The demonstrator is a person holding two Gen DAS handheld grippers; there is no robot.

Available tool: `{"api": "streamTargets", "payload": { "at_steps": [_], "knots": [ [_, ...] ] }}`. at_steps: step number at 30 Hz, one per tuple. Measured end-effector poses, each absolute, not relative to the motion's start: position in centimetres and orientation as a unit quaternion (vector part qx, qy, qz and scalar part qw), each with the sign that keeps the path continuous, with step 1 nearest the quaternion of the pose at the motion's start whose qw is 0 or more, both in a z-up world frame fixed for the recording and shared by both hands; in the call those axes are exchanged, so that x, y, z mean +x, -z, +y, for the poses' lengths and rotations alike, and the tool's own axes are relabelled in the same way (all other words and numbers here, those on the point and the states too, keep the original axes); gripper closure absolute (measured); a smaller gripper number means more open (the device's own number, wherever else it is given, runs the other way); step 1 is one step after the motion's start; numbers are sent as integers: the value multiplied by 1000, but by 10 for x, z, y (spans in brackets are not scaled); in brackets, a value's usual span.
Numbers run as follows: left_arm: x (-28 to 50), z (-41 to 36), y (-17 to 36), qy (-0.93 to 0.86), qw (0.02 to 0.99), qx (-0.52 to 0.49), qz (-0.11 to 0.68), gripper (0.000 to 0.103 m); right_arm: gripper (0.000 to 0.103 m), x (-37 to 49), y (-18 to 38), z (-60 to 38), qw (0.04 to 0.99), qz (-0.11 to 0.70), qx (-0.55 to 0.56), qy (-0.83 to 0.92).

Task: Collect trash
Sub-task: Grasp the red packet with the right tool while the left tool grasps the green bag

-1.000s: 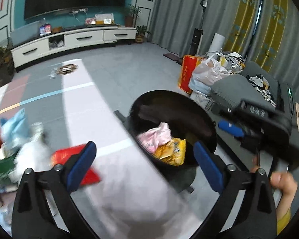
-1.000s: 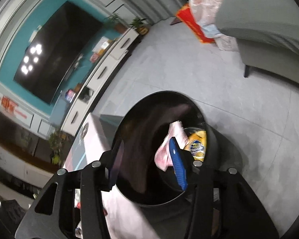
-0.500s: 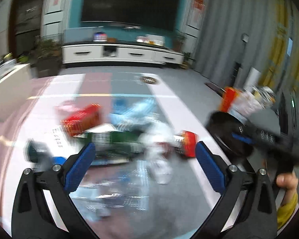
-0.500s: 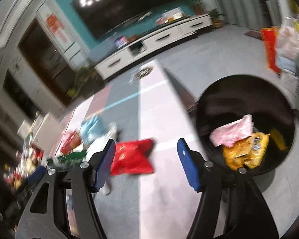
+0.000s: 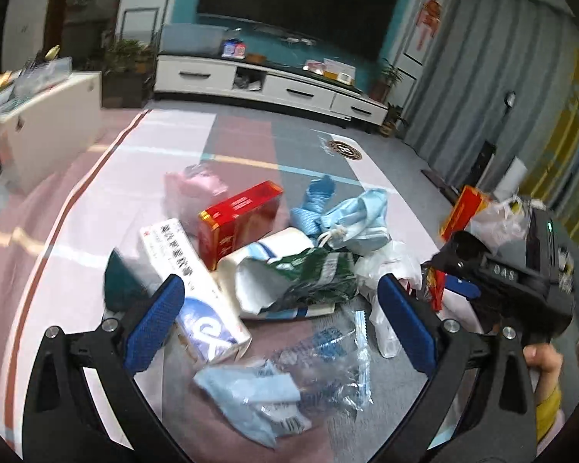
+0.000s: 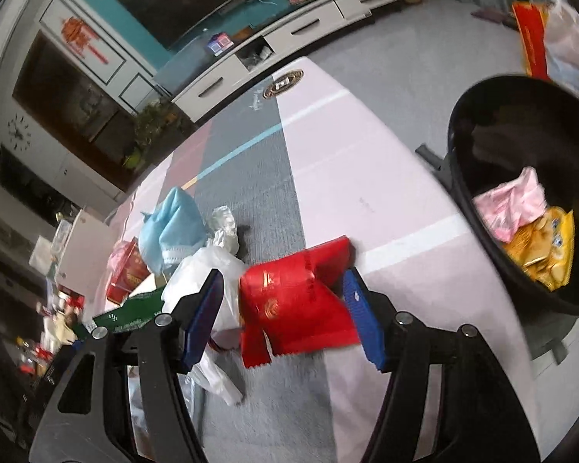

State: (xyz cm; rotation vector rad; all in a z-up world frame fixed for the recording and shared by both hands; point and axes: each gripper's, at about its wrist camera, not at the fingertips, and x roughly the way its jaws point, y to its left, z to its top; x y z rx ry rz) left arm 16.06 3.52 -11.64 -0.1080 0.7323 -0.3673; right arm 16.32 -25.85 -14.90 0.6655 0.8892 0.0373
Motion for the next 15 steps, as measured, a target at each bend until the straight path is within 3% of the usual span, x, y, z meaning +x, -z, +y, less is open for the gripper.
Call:
{"api": "streamTargets", "payload": {
  "at_steps": [5, 9, 11, 15],
  "knots": [
    [168, 8, 117, 195, 924, 40, 327, 3, 39, 169, 160, -257, 838, 440, 324, -13],
    [175, -1, 126, 206, 915, 54, 343, 7, 39, 172, 163, -258, 833, 448, 324, -12],
    [175, -5, 129, 212, 911, 56, 350, 40, 41, 172, 163, -258, 834, 449, 321, -12],
    [173, -6, 132, 212, 906, 51, 362, 60, 48, 171, 161, -255, 838, 456, 298, -7]
  ]
}}
